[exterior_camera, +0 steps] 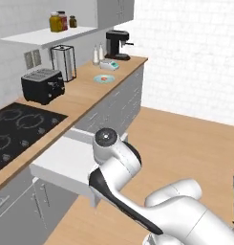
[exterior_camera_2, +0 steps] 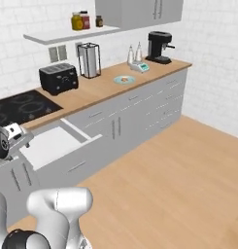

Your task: Pick up the knife from the drawer and place it on the cutting board. Then place the meat from the plate to the cutting board.

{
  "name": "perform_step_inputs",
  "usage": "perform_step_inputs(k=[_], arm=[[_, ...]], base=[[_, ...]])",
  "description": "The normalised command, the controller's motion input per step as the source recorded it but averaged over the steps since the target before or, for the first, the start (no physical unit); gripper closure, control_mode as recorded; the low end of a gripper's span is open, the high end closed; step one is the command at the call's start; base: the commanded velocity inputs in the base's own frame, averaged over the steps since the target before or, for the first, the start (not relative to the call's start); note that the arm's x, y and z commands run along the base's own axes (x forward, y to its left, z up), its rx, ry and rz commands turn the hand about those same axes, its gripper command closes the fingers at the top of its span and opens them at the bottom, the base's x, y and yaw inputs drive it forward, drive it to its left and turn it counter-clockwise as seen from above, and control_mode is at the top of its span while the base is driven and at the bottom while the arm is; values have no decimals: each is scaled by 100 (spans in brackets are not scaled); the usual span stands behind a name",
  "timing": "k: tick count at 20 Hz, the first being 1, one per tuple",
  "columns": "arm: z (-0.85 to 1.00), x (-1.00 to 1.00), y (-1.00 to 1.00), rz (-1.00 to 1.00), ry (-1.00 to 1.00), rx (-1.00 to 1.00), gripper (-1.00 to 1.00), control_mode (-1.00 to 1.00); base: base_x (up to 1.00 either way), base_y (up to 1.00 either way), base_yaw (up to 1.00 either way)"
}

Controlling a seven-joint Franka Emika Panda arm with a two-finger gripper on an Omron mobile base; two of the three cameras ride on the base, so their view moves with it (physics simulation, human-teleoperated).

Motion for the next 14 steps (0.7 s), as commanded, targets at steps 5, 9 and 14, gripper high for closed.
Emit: perform_step_inputs(k=[5, 9, 14], arm=[[0, 0, 0, 0, 0, 0, -100, 100], [0, 0, 0, 0, 0, 0, -100, 100], [0, 0, 0, 0, 0, 0, -100, 100]], base=[[100, -77, -9], [100, -67, -1], [100, -73, 0]])
